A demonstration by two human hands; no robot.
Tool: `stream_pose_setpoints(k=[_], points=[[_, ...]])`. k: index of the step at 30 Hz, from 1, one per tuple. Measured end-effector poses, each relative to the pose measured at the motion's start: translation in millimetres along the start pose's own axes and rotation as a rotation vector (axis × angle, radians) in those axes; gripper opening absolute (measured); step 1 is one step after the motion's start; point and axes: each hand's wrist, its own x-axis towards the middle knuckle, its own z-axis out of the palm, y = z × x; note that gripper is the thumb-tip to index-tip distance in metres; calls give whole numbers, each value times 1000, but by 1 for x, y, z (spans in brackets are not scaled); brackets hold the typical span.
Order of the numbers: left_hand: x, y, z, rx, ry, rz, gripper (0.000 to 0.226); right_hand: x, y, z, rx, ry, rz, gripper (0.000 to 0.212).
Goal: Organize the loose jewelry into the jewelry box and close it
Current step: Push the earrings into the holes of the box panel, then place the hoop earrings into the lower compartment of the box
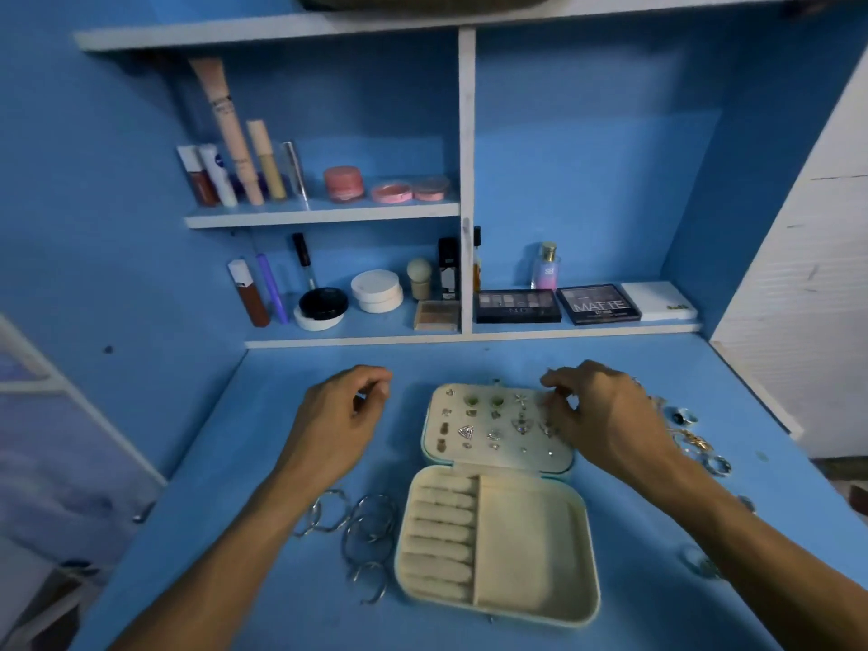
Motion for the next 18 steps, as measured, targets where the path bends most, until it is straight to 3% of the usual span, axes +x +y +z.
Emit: stream_pose_setpoints(k=[5, 12, 18], points=[[-28, -45, -48, 60, 127, -93, 13, 14, -55, 17, 84, -116, -173, 12], [-59, -79, -64, 232, 89, -137, 11, 27, -134, 62, 56, -318, -362, 15], [-65, -78, -59, 217, 89, -169, 6, 33, -165, 90, -73, -389, -366, 18]])
